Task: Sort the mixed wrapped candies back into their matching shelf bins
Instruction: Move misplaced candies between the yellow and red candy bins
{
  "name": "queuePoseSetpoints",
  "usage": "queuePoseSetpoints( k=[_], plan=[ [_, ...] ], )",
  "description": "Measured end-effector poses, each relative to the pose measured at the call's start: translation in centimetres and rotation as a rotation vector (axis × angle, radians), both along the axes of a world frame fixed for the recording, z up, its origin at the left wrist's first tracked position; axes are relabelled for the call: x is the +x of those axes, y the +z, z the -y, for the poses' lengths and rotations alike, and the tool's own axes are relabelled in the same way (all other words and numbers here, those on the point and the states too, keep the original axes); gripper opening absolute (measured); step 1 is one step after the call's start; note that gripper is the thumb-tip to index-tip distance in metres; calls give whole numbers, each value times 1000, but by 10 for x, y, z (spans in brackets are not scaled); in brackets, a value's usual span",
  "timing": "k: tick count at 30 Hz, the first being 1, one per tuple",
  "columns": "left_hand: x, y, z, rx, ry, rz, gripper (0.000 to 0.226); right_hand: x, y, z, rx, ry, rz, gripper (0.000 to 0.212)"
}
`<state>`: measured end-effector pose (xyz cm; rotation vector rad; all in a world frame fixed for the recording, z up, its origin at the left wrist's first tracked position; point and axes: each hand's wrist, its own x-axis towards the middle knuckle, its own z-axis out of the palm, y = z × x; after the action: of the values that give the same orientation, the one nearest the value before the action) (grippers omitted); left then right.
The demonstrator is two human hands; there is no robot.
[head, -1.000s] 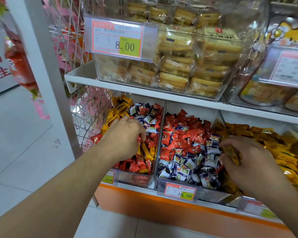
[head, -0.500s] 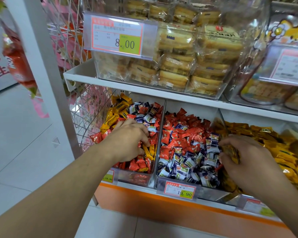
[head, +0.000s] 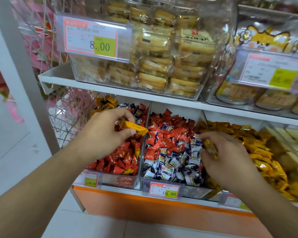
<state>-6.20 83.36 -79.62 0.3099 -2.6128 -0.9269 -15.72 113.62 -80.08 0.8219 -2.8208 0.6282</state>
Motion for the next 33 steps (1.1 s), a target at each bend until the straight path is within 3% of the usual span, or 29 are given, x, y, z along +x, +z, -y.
queuePoseSetpoints(
  k=[6, 9, 12, 16, 19, 22, 26, 33],
  plan=[
    [6, 10, -62, 256, -143, 25, 20, 21, 9, 6, -43, 213, 24, 68],
    [2, 8, -99, 454, -236, 74, 28, 32, 10, 4, -3, 310, -5, 48],
    [0, 9, -112, 496, -253, 122, 38, 29, 11, -8, -45, 266, -54, 25],
    [4, 18, -98, 470, -174, 99, 31, 0, 20, -40, -98, -101, -197, 32],
    [4, 15, -62, 388, -52, 13, 16, -18, 24, -52, 71, -300, -107, 59],
    [3, 3, -25, 290, 14, -23, 18, -15, 17, -40, 83, -162, 9, 65],
    [-1, -11, -9, 282, -68, 137, 20, -4, 3, -15, 28, 71, -10, 53],
    [-10, -34, -8, -146, -181, 335, 28, 6, -7, 9, 27, 173, 2, 44]
  ],
)
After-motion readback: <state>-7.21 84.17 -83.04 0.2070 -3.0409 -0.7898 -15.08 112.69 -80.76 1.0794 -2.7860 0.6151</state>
